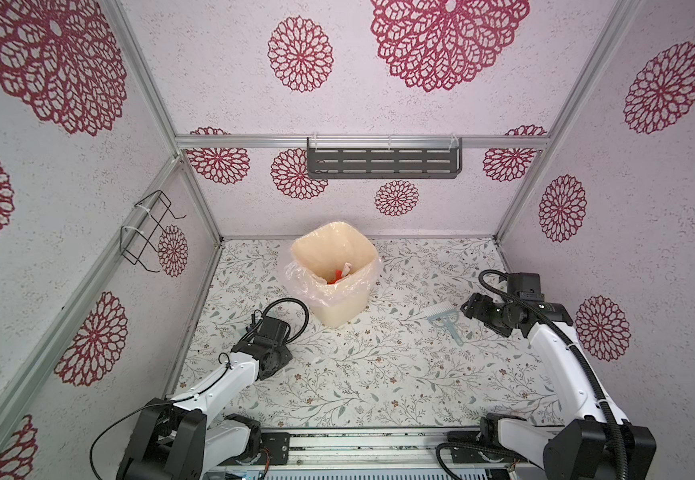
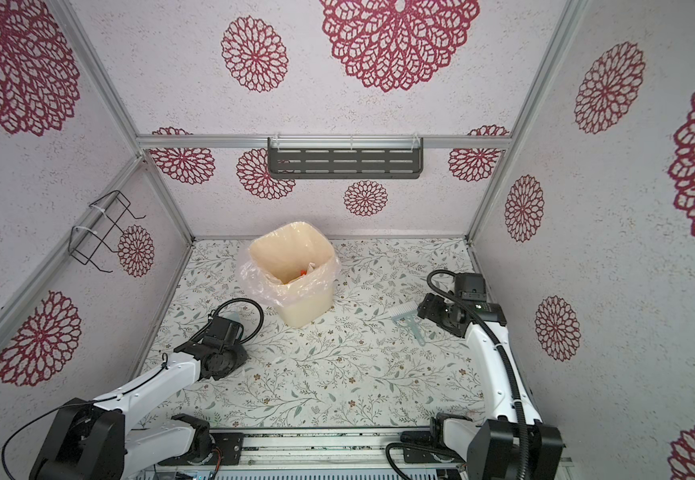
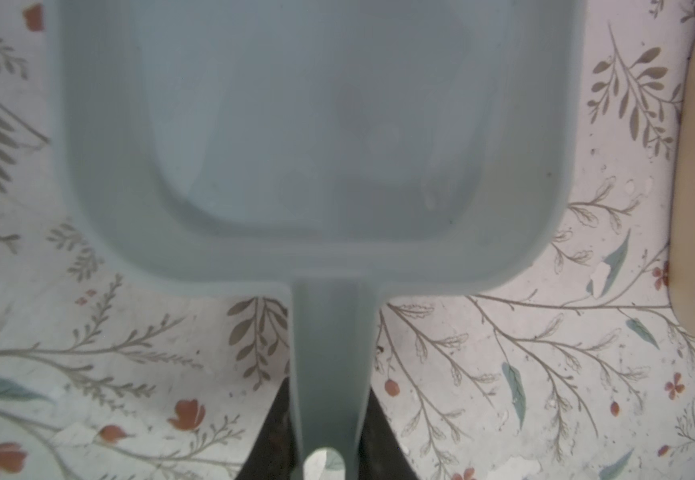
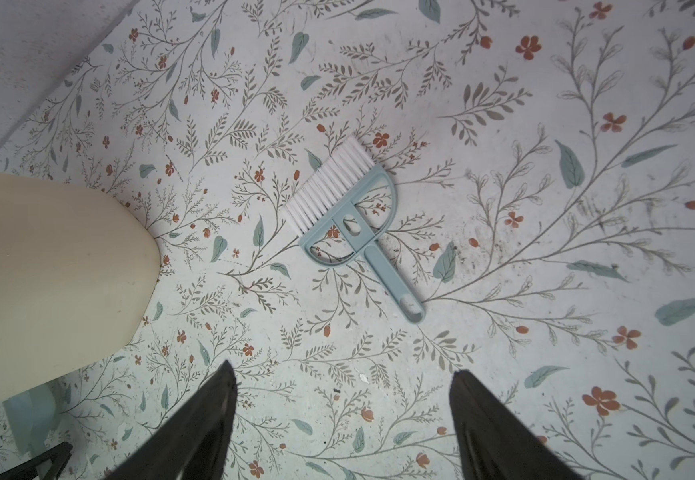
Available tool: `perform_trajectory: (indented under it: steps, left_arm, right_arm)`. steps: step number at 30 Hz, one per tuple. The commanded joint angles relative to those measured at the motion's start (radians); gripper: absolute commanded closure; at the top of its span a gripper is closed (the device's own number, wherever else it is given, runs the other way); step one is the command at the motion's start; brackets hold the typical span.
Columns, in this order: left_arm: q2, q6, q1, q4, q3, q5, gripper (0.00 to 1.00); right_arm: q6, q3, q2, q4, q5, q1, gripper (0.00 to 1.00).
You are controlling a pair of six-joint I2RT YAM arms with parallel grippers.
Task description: Sweep away the paper scraps from the table
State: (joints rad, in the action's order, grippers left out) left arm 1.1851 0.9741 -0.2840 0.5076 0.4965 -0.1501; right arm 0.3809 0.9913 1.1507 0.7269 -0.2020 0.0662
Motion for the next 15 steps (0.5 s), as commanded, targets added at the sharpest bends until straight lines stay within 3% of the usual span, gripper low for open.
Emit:
perform_trajectory:
  steps: [1,8,10,15]
  left_arm:
    - [-0.001,-0.003,0.011,-0.023,0.015,0.014,0.68]
    - [-0.087,-0.049,-0.003,0.061,0.076,-0.032,0.36]
    - [-0.137,-0.089,-0.028,0.089,0.112,-0.088,0.25]
    - [-0.256,-0.235,-0.091,0.044,0.181,-0.245,0.11]
  right_arm:
    - [-0.043,0.035,0.016,-0.048,0.045,-0.005,0.15]
    - [-0.102,0.027,0.053,-0.203,0.094,-0.006,0.05]
    - [-0.13,0.012,0.06,-0.263,0.125,-0.006,0.02]
    - [-0.168,-0.038,0.072,-0.419,0.193,-0.009,0.01]
